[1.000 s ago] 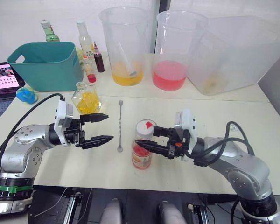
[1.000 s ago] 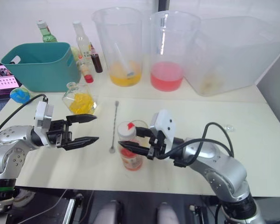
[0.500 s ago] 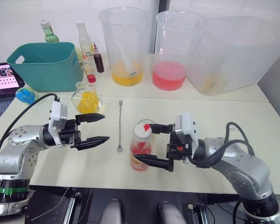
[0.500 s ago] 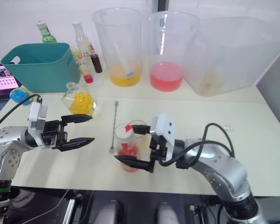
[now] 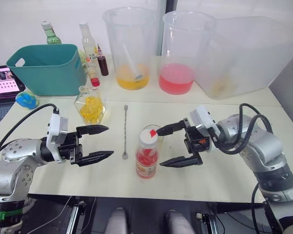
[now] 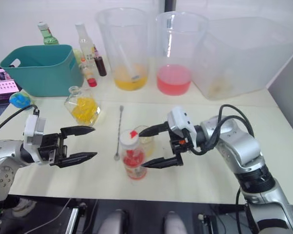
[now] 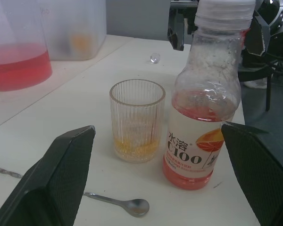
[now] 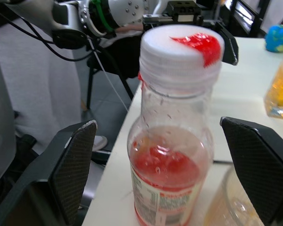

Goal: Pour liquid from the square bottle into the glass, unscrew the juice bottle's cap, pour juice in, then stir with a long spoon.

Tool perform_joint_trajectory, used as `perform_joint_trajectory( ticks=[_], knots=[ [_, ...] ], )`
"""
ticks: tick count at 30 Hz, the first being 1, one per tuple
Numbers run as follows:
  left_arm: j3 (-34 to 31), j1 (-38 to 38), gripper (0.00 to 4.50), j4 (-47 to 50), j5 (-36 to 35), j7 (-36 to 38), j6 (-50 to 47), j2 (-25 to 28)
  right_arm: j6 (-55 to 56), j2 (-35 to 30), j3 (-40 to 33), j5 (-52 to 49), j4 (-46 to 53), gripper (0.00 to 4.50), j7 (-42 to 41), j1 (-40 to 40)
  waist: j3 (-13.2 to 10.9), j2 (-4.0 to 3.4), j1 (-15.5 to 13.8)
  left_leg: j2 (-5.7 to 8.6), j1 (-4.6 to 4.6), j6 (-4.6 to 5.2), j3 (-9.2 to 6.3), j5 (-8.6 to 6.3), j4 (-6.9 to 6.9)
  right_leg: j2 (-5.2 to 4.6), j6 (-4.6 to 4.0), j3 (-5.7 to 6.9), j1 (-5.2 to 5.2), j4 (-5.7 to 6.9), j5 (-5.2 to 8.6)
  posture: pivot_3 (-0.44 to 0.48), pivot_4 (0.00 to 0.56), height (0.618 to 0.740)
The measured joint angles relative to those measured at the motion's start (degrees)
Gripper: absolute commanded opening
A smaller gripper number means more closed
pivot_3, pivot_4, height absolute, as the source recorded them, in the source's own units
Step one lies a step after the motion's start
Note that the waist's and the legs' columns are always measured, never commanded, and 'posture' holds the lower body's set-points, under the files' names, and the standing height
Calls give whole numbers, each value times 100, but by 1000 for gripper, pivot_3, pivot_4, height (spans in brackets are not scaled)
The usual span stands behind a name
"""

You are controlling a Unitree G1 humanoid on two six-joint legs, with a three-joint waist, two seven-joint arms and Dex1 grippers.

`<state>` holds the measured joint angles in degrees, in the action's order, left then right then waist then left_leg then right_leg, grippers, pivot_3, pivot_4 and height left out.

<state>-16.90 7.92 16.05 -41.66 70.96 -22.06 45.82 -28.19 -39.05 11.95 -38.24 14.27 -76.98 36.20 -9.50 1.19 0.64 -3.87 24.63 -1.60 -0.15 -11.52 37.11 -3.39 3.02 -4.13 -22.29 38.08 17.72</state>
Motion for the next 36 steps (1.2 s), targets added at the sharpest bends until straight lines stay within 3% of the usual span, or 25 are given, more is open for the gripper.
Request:
perform_joint_trajectory(
  ticks=[7, 18, 28, 36],
  knots=[
    [-335, -642, 4500, 796, -193, -275, -228, 135, 399, 423, 222, 406, -741, 4434, -572, 555, 0, 0, 48, -3, -8, 0, 1, 0, -12, 3, -3, 0, -4, 4, 0, 0, 150, 728],
    [-381, -765, 4500, 948, -243, -541, -263, 104, 693, 949, 338, 687, -1266, 4434, -900, 787, 0, 0, 17, -2, -12, -2, 1, 1, -11, 2, -4, 1, 0, 4, 0, 0, 150, 728],
    [-155, -375, 4500, 953, -373, -812, -369, -45, 886, 1051, 421, 878, -1458, 1335, -945, 745, 0, 0, 9, -2, -11, -3, 1, 1, -11, 2, -4, 1, 0, 6, 0, 0, 150, 728],
    [398, 75, 4500, 816, -370, -689, -443, -115, 341, 711, 151, 647, -779, 1248, -672, 353, 0, 0, -13, 0, -9, -3, 0, 1, -11, 1, -4, 2, 0, 5, 0, 0, 150, 728]
  ],
)
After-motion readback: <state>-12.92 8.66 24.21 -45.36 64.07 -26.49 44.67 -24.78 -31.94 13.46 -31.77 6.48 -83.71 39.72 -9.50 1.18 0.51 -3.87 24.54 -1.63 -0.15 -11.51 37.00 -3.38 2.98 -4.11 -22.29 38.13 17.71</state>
